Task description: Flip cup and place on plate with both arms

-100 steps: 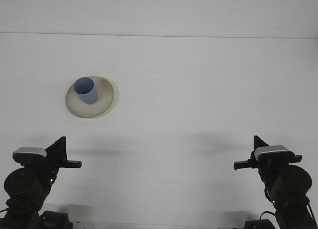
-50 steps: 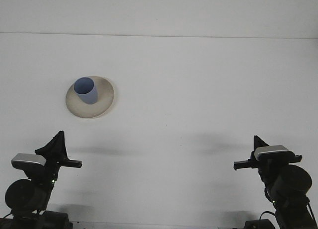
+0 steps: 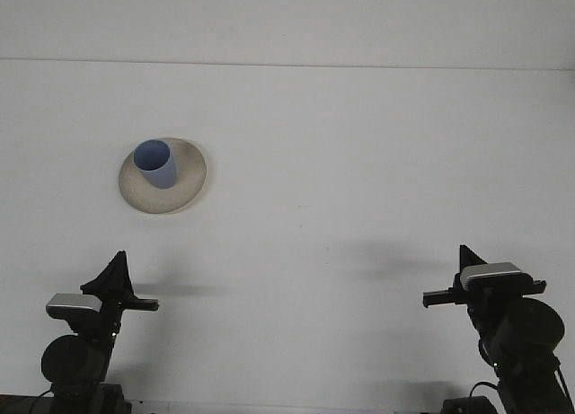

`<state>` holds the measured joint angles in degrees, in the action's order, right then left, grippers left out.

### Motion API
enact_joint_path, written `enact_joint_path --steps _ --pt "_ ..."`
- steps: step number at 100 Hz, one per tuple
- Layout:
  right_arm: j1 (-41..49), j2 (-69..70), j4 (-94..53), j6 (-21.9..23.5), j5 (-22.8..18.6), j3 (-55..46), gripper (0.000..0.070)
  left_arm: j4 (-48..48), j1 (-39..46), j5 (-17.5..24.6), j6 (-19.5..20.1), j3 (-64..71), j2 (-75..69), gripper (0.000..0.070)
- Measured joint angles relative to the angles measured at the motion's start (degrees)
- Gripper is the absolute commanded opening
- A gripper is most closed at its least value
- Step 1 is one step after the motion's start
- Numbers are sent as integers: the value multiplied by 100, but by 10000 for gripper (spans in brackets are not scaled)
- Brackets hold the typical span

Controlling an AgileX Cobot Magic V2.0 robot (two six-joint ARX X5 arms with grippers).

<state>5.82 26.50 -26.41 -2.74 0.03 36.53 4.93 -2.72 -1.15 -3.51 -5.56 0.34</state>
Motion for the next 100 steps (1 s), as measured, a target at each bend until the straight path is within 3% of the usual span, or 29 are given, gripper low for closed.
enact_joint_path --steps 26,100 --pt "0 0 2 0 -2 0 0 822 61 0 -2 367 7 11" --pt "0 0 4 0 -2 0 0 852 61 0 -2 367 -9 12"
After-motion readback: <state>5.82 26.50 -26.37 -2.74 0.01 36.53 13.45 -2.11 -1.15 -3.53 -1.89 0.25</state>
